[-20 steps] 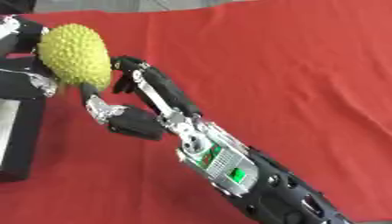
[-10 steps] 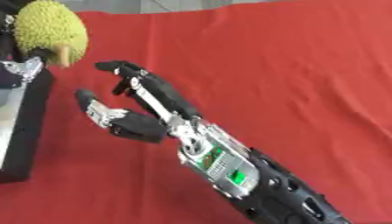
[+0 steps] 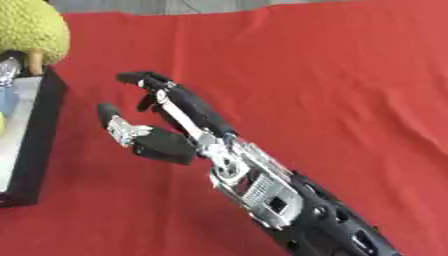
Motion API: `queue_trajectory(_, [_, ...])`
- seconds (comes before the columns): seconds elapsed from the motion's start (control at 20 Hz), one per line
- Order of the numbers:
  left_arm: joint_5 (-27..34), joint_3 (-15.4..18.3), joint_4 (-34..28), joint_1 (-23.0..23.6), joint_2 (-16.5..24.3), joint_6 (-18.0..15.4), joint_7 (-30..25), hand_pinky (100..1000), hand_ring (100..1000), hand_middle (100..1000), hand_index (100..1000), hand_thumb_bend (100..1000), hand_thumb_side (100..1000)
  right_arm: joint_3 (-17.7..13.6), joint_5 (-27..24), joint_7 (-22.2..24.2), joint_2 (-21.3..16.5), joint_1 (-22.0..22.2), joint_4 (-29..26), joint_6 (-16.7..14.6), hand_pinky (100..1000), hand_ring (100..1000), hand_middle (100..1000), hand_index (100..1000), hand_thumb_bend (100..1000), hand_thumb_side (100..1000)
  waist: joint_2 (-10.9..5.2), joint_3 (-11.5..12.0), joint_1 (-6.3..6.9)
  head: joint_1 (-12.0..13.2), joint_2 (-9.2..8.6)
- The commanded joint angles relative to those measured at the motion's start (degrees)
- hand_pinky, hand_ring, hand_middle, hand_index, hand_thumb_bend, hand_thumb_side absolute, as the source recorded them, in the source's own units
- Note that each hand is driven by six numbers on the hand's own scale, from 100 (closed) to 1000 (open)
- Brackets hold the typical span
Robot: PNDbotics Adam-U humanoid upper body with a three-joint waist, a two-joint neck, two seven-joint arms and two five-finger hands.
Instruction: Pick up the objects with one hand, pass them to the other hand, and then place them into the box on the other side of the table.
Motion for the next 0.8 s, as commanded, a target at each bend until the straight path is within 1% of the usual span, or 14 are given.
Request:
queue_trajectory(0.05, [1.0, 3.2, 0.1, 1.1, 3.3, -0.7, 2.7, 655, 358, 163, 164, 100, 100, -0.7, -0.4, -0.7, -0.9, -0.7, -0.9, 0.1, 711, 708, 907, 926, 204, 932, -0.92, 0.2, 0.04, 1.7, -0.90])
queue_trajectory(0.3, [1.6, 6.2, 1.9, 5.4, 4.6, -1.1, 5.8, 656, 363, 166, 167, 100, 100, -1.2, -0.6, -1.6, -1.4, -1.0, -1.1, 0.3, 713, 706, 906, 924, 188, 917, -0.85, 0.2, -0.19, 5.6, -1.12])
queue_trajectory(0.45, [1.7, 8.2, 3.3, 7.7, 4.4, -0.9, 7.0, 660, 368, 169, 169, 100, 100, -1.8, -0.5, -2.4, -1.8, -1.1, -1.4, 0.4, 713, 706, 905, 924, 180, 909, -0.80, 0.3, -0.38, 7.5, -1.25])
queue_trajectory(0.55, [1.5, 8.9, 4.4, 8.8, 4.3, -0.6, 7.0, 666, 380, 178, 176, 100, 100, -2.3, -0.9, -3.1, -2.0, -1.2, -1.6, 0.5, 714, 704, 904, 923, 170, 897, -0.79, 0.3, -0.55, 7.9, -1.19])
queue_trajectory(0.7, [0.2, 9.2, 6.0, 9.8, 4.0, -0.3, 5.2, 674, 403, 201, 202, 100, 100, -2.9, -1.3, -4.1, -2.4, -1.3, -2.0, 0.7, 713, 702, 902, 921, 164, 884, -0.78, 0.3, -0.92, 8.1, -1.07])
queue_trajectory(0.75, [-0.4, 9.3, 6.5, 10.0, 3.8, -0.2, 4.4, 677, 410, 216, 221, 100, 100, -3.1, -1.5, -4.4, -2.5, -1.3, -2.2, 0.7, 713, 702, 901, 920, 162, 880, -0.76, 0.2, -1.06, 8.1, -1.06])
queue_trajectory(0.8, [-1.2, 9.4, 7.0, 10.2, 3.6, -0.1, 3.5, 688, 424, 250, 259, 100, 100, -3.2, -1.6, -4.7, -2.7, -1.3, -2.4, 0.8, 713, 701, 901, 920, 161, 880, -0.72, 0.1, -1.19, 8.2, -1.05])
